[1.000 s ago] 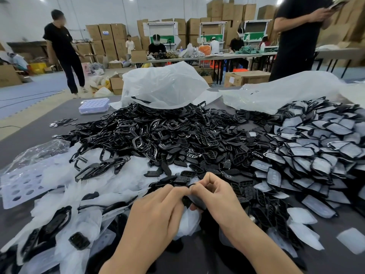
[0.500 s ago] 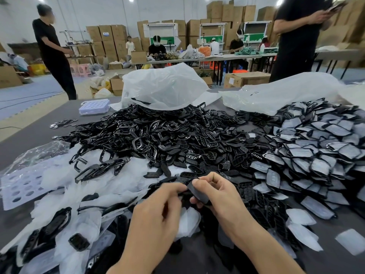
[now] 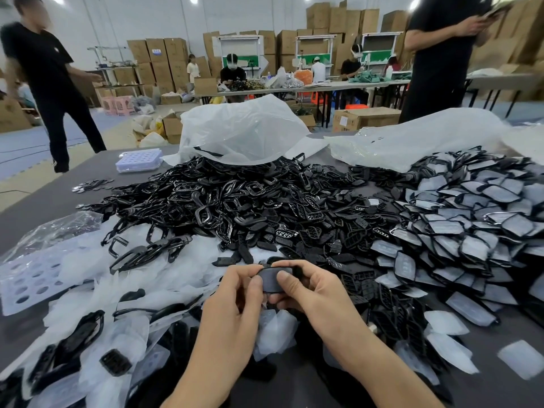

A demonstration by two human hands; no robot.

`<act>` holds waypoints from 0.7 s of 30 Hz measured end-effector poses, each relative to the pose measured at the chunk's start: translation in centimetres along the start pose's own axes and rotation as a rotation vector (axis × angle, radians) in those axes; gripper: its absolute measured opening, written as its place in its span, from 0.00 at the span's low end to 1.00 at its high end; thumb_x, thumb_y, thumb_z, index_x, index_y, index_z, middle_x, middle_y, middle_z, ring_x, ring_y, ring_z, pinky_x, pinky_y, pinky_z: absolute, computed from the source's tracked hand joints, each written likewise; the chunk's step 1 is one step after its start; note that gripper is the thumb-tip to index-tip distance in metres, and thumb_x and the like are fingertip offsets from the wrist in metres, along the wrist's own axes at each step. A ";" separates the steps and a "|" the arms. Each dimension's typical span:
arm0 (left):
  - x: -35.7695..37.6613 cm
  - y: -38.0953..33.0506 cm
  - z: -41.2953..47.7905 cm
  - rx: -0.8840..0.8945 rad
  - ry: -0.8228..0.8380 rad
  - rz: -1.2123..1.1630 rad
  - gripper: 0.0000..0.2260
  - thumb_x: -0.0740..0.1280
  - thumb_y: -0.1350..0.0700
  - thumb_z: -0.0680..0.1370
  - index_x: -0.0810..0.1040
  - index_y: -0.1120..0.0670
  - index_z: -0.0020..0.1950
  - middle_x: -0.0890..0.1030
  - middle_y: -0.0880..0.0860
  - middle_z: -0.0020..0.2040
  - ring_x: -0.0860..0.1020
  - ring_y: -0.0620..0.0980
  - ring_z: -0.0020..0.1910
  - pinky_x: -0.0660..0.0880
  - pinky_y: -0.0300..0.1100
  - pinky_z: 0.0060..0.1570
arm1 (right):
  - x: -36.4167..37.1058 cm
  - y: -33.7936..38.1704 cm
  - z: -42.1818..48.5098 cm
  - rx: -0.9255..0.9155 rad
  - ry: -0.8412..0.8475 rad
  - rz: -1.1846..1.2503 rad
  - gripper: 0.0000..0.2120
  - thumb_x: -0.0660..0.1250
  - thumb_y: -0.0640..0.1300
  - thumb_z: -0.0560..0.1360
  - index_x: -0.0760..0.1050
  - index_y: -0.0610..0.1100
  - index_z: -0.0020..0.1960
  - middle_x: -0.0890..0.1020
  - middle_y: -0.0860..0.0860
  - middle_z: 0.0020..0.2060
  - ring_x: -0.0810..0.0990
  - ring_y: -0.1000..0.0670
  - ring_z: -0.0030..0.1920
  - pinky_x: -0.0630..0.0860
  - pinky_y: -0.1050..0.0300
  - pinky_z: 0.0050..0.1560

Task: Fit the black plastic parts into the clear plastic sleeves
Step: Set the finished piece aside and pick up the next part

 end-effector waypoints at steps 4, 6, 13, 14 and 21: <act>0.0 -0.3 0.0 0.012 -0.010 0.013 0.08 0.63 0.58 0.82 0.76 0.44 0.51 0.83 0.38 0.43 0.82 0.36 0.41 0.72 0.24 0.39 | 0.1 -0.4 0.0 0.040 0.028 0.073 0.12 0.64 0.39 0.83 0.85 0.48 0.53 0.87 0.42 0.45 0.86 0.47 0.43 0.81 0.59 0.46; -0.1 -0.4 0.0 0.018 -0.010 0.017 0.08 0.63 0.58 0.82 0.76 0.43 0.51 0.83 0.38 0.43 0.82 0.37 0.41 0.72 0.24 0.39 | 0.1 -0.5 0.1 0.052 0.035 0.101 0.14 0.62 0.38 0.83 0.86 0.47 0.52 0.87 0.43 0.44 0.86 0.47 0.42 0.80 0.59 0.45; -0.2 -0.5 -0.1 0.062 -0.031 0.004 0.06 0.60 0.47 0.79 0.76 0.42 0.53 0.83 0.38 0.43 0.82 0.37 0.42 0.72 0.25 0.40 | 0.2 -0.4 0.1 0.046 0.044 0.137 0.18 0.58 0.37 0.84 0.86 0.47 0.50 0.87 0.43 0.43 0.85 0.48 0.39 0.80 0.60 0.42; -0.2 -0.4 -0.1 0.061 -0.032 -0.006 0.08 0.59 0.45 0.79 0.76 0.40 0.53 0.82 0.38 0.44 0.82 0.39 0.42 0.72 0.26 0.40 | 0.3 -0.4 0.1 0.039 0.048 0.124 0.18 0.58 0.37 0.84 0.86 0.48 0.50 0.87 0.44 0.43 0.85 0.48 0.40 0.80 0.60 0.43; -0.2 0.0 -0.2 0.017 -0.021 -0.106 0.09 0.62 0.39 0.74 0.76 0.36 0.52 0.83 0.45 0.42 0.81 0.44 0.40 0.75 0.33 0.39 | 0.3 0.2 0.0 -0.039 0.054 0.022 0.12 0.64 0.39 0.83 0.84 0.51 0.52 0.86 0.47 0.40 0.85 0.50 0.40 0.80 0.61 0.42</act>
Point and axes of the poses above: each hand's wrist, its own z-axis towards the middle knuckle, its own x-axis out of the palm, y = z × x, the point moved 9 cm from there along z, towards the middle knuckle
